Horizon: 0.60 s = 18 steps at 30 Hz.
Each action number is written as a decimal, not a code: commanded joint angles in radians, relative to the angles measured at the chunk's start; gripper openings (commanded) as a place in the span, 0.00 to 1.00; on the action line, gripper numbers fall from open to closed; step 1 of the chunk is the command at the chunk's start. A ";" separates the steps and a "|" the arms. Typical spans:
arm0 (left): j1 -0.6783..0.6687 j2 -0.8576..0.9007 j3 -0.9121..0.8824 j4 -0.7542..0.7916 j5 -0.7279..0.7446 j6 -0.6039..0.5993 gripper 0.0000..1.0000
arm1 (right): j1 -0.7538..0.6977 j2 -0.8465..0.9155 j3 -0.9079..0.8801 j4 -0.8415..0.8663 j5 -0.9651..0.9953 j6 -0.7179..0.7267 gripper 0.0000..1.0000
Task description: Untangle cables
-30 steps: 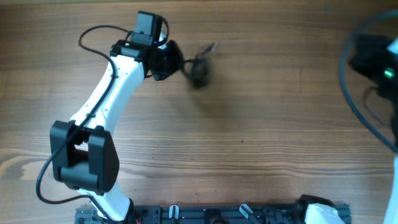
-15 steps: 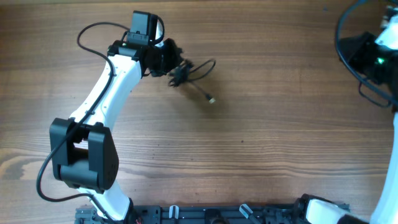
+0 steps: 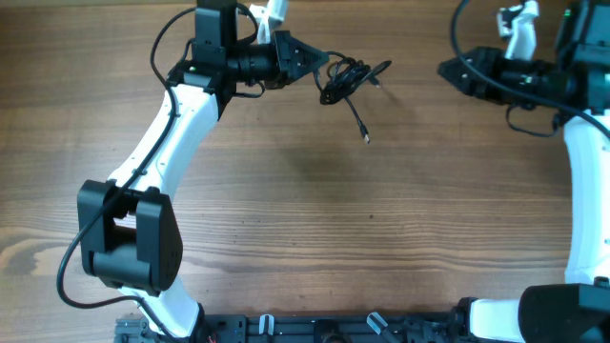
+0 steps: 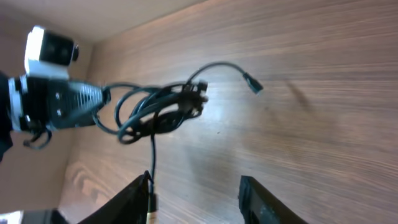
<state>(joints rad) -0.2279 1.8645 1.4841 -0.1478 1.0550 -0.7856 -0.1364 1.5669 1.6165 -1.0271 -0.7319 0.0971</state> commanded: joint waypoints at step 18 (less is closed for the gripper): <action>-0.013 -0.003 0.006 0.187 0.048 -1.056 0.04 | 0.220 0.187 0.006 0.251 0.105 0.201 0.50</action>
<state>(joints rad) -0.2302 1.8648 1.4837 0.0303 1.0725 -1.7615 0.0658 1.7168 1.6161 -0.8265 -0.6712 0.1925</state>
